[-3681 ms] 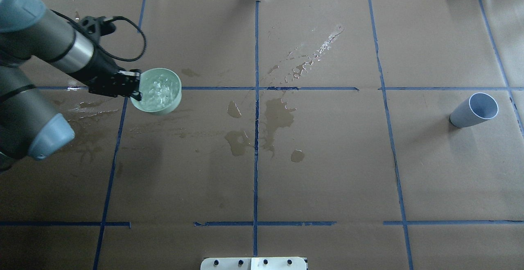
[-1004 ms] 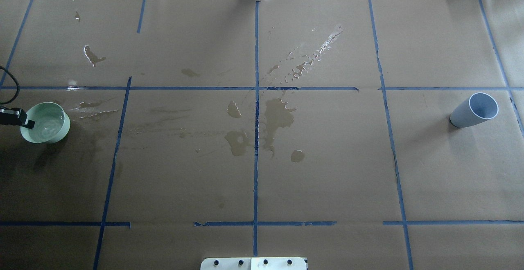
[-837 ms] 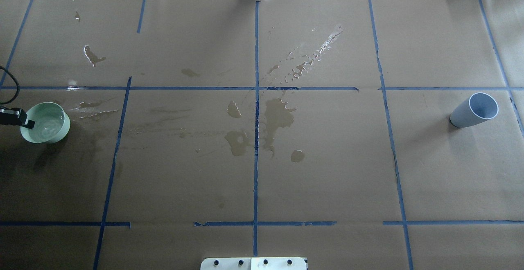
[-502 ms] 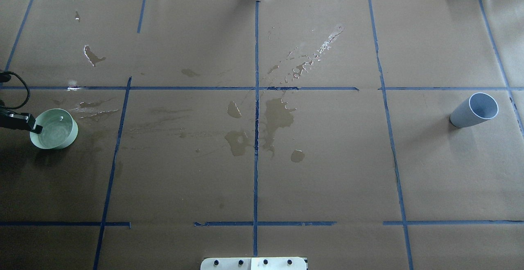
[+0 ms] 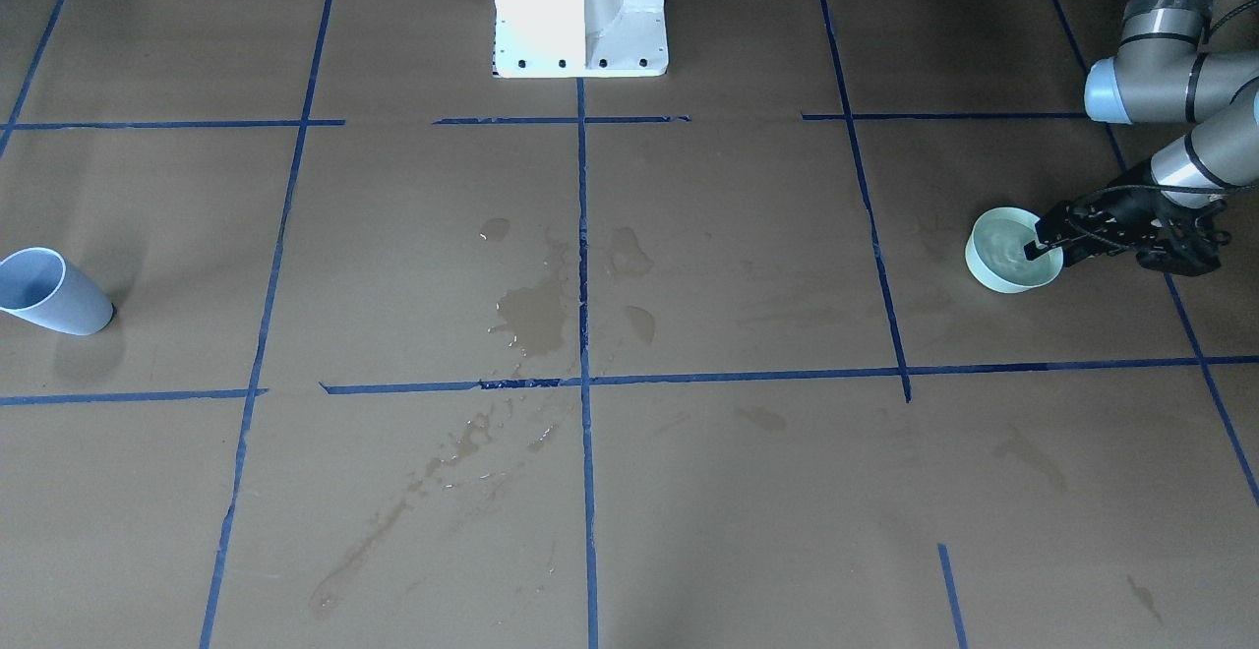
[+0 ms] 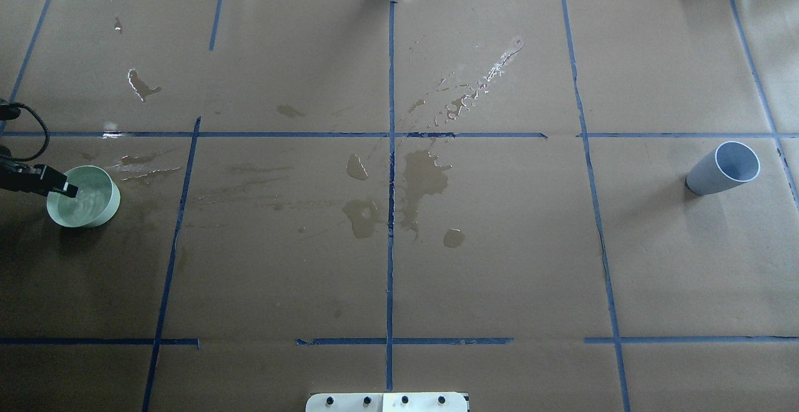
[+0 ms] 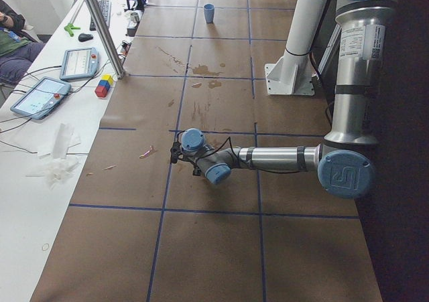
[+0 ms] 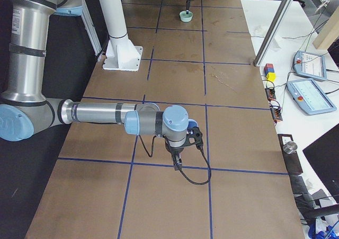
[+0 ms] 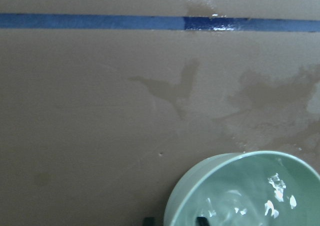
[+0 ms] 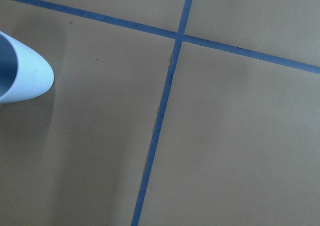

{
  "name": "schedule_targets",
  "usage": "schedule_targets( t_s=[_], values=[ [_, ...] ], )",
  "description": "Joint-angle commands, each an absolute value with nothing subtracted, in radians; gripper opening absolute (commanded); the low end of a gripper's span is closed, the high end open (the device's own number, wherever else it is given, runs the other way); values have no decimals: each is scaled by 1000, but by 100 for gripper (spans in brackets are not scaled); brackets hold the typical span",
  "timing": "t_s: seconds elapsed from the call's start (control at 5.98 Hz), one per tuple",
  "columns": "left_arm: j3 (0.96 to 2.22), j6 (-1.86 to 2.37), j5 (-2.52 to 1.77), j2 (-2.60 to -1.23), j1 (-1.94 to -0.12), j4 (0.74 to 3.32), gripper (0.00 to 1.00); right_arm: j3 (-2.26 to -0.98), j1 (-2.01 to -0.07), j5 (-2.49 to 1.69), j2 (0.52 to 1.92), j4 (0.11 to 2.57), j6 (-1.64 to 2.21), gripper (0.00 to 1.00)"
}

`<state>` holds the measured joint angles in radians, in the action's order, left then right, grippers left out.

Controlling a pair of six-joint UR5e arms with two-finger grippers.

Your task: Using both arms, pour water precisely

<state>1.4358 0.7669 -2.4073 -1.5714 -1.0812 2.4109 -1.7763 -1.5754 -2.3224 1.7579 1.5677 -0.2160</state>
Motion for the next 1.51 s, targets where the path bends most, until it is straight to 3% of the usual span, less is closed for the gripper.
schedule_targets(
  t_s=[0.0, 0.67, 1.17, 1.34],
  values=[
    [1471, 753, -2410, -1563, -1130, 2410, 100, -1775, -1575, -2322, 1758, 1568, -216, 100],
    [1474, 234, -2399, -1543, -1349, 2090, 100, -1775, -1575, -2322, 1759, 1568, -216, 100],
    [1678, 41, -2320, -1546, -1463, 1643, 100, -1775, -1575, -2324, 1759, 1569, -216, 100],
    [1678, 22, -2281, -1548, -1494, 1582, 100, -1772, -1575, -2324, 1759, 1569, -215, 100]
  ],
)
